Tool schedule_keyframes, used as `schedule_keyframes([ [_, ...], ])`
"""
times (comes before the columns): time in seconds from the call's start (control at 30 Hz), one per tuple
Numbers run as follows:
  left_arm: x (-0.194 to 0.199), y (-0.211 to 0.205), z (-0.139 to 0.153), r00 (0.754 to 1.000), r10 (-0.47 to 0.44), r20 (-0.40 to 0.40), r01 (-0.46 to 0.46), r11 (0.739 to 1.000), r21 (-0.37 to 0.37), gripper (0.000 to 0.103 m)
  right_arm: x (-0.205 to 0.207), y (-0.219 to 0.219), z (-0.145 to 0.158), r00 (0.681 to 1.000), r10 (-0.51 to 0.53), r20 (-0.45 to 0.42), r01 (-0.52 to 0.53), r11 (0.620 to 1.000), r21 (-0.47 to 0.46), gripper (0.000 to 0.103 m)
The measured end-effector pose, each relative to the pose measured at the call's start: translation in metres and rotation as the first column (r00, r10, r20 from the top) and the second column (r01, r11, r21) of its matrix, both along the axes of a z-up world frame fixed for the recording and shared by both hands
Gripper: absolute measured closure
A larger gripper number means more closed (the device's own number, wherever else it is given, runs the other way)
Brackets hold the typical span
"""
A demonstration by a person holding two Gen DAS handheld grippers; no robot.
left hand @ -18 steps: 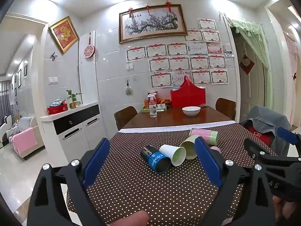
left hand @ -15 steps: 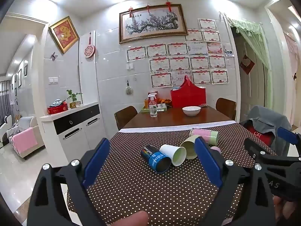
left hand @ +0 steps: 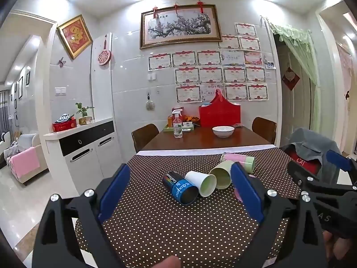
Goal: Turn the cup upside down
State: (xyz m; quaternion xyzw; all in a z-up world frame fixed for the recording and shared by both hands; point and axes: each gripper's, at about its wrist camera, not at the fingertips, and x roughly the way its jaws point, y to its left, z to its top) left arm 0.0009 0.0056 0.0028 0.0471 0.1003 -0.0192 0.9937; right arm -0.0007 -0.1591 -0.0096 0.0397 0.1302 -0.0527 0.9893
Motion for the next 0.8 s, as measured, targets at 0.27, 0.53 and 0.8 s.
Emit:
schedule_keyframes([
  [0.27,0.0008,0.0025,0.0009,1.0,0.002,-0.008,-0.002,1.0,-0.003,0.013,-0.0017,0.0024,0.0024,1.0,0.001,0.002,-0.001,1.0,-0.001,0.006],
  [0.53,0.0024,0.0017,-0.0015,1.0,0.008,-0.011,-0.008,1.0,-0.004,0.013,0.0007,0.002,0.0031,1.0,-0.002,-0.007,0.002,1.0,-0.001,0.006],
  [0.8,0.0054,0.0018,-0.0036,1.0,0.007,-0.015,-0.007,1.0,-0.003,0.013,0.0052,0.0007,0.0,1.0,0.001,-0.014,-0.001,1.0,-0.001,0.006],
])
